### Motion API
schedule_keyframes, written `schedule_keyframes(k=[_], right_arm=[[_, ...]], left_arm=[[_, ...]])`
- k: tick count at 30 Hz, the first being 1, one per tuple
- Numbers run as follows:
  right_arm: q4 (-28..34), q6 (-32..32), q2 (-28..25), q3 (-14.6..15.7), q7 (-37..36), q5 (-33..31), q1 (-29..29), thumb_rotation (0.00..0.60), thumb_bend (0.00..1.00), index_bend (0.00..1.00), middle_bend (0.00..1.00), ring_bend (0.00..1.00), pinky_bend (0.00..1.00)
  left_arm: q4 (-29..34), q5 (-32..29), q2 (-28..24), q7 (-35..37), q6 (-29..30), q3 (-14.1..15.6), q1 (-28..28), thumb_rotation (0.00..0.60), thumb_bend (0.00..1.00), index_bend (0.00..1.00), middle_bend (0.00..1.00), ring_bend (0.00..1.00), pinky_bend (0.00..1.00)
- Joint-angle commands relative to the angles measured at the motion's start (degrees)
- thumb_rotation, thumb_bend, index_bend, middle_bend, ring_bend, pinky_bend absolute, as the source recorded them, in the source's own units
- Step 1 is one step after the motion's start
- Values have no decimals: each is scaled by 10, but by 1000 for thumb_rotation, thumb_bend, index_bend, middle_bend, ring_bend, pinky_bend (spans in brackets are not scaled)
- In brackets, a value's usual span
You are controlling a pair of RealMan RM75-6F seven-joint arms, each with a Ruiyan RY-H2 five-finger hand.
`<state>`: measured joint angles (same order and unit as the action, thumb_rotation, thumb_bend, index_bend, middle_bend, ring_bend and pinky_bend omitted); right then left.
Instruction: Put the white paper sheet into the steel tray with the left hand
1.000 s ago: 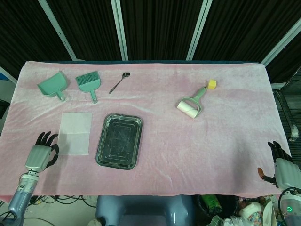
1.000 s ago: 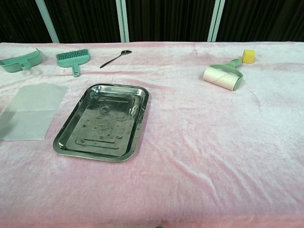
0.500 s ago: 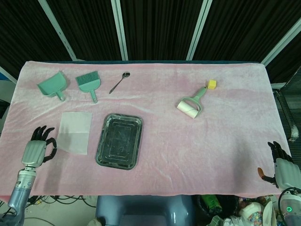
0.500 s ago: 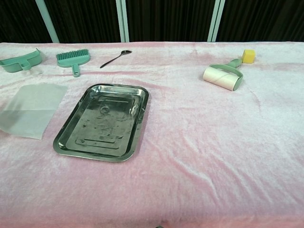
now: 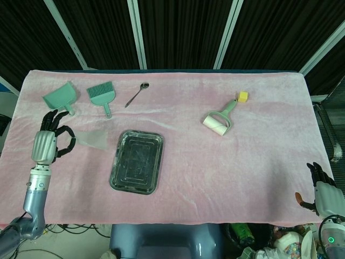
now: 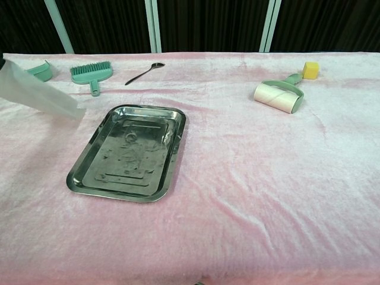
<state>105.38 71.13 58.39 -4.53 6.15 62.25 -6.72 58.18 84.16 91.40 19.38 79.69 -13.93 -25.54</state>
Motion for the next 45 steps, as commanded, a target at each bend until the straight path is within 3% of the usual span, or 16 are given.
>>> schedule_keyframes(k=[1,9,16,23,29,34,38,45], right_arm=[[0,-1,0,0,1,-1,0,600,267,60,19,102,155],[2,0,0,1,5,-4,0,600,268,60,19,102,155],[3,-1,0,2,9,-8,-1,600,268,60,19,102,155],[3,-3,-2,1,5,-10,-1,600,268,60,19,103,155],[3,-5,-3,1,4,-11,-2,600,268,60,19,102,155],[3,-5,-4,0,4,-12,-2,600,268,60,19,103,155],[3,-2,-3,0,7,-13,-2,600,267,60,19,103,155],[4,-4,-5,1,4,-13,-2,600,268,60,19,103,155]], left_arm=[[63,-5,-32,-57,-5,-34,-36,600,474,624,153,0,0],[96,-27,-45,-132,-54,-95,-121,600,470,635,162,0,0],[84,-41,-21,-127,-85,-123,-190,600,470,640,168,0,0],[92,-47,-3,-155,-90,-97,-199,600,470,642,167,0,0],[144,-97,4,-174,-102,-91,-182,600,469,643,165,0,0],[168,-95,1,-190,-93,-75,-172,600,470,643,164,0,0],[217,-108,-11,-239,-76,-34,-131,600,470,643,164,0,0],[375,-210,-69,-321,-90,31,-53,600,470,644,165,0,0]])
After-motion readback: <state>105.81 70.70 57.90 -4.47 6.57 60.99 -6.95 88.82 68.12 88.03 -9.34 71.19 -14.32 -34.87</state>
